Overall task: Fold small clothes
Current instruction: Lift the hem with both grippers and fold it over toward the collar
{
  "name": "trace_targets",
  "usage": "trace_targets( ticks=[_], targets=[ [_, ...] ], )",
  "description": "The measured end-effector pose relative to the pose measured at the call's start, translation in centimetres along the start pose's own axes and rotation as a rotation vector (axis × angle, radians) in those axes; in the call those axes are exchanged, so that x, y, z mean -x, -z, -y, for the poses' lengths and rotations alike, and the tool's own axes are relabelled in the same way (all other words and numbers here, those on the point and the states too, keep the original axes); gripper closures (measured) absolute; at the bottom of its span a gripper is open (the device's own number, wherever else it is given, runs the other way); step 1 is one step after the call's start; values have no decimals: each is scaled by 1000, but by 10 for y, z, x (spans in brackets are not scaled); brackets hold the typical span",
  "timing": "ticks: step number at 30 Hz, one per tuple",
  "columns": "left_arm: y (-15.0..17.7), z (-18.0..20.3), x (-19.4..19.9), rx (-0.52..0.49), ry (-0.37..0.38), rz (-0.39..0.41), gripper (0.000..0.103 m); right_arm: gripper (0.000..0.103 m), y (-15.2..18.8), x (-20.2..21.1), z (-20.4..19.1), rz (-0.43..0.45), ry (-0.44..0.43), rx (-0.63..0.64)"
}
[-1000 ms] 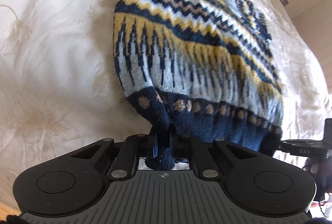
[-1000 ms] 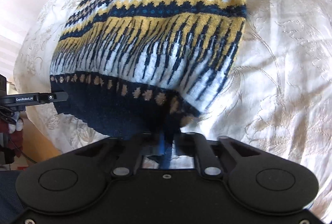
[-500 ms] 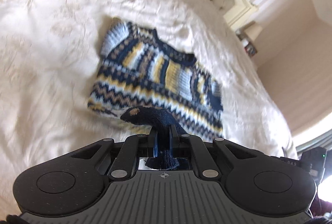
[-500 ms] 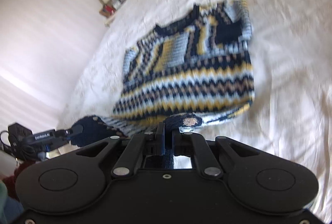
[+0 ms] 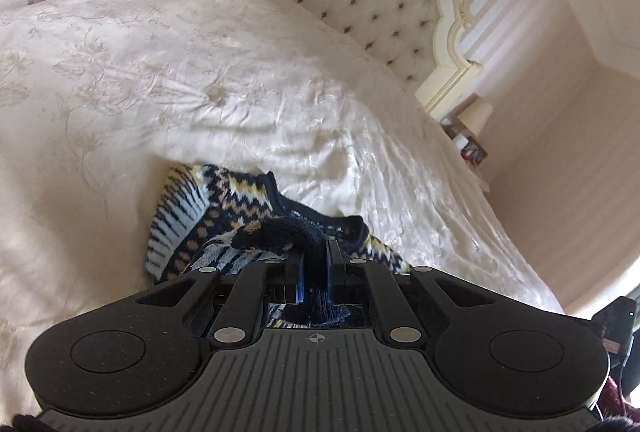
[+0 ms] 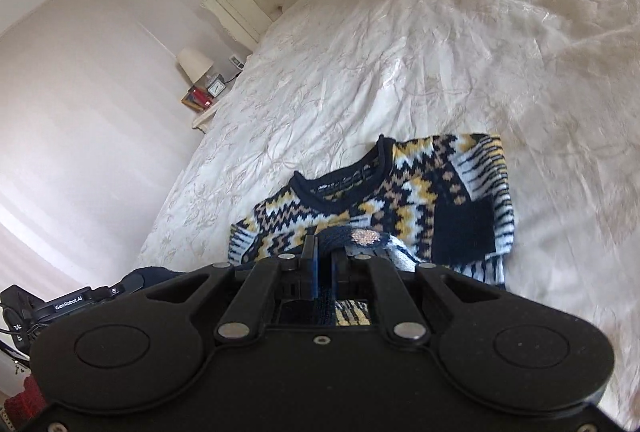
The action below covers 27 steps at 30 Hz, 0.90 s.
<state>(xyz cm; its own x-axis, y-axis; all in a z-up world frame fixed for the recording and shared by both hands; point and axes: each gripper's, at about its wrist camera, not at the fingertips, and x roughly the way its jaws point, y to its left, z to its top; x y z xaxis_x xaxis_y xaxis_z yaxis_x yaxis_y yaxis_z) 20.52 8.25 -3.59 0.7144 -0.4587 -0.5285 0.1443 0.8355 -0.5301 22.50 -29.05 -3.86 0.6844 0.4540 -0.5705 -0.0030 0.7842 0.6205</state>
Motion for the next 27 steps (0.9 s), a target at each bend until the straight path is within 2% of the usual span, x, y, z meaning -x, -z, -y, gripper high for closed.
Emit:
trace_targets(
  ticks=[7,19,21,25,26,27],
  targets=[
    [-27,-5,-54,-33,-7,-24,94,91,-38,-49,14,1,69,-26],
    [-40,-35,-150,-94,-117,-151,91,90,-65,-143,61,-106,188,-105],
    [-42,-41,-161,-93,-152,-162,89,86,-67,-155,66,-128,211,-112],
    [-53,-54,-169,-58,-208,-140,75,81,-69,-166,74,-143,230,-127],
    [-58,-56,-170,-46,-209,-131,74,74,-70,-167,75,-142,226,-126],
    [-62,-57,-168,-43,-210,-124,74,60,-71,-166,74,-136,226,-121]
  ],
)
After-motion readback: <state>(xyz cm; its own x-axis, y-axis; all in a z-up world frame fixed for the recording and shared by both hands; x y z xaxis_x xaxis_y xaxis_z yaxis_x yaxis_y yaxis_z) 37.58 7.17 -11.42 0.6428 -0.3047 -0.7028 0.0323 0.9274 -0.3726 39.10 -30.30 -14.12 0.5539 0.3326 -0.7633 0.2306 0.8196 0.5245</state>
